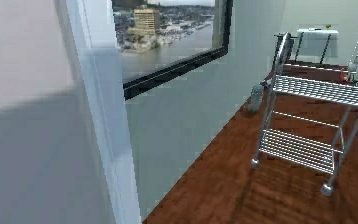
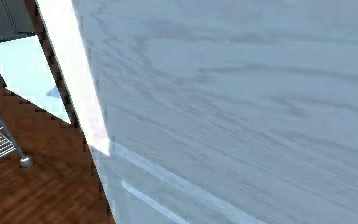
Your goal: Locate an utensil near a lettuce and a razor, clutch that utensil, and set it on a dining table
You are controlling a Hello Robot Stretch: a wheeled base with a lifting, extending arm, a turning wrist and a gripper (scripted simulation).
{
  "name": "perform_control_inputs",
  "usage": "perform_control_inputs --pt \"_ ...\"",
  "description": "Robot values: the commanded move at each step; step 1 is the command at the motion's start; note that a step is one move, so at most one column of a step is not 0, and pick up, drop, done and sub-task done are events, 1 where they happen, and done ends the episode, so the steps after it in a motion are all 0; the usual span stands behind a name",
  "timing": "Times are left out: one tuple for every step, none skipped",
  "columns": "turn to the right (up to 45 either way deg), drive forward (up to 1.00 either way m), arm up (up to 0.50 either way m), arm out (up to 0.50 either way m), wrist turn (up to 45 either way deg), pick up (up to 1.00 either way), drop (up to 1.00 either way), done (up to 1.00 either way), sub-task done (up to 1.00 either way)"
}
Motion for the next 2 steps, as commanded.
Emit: perform_control_inputs --pt "30.0 0.0 0.0 0.0 0.0 0.0 0.0 0.0 0.0" --pt "-30.0 0.0 0.0 0.0 0.0 0.0 0.0 0.0 0.0"
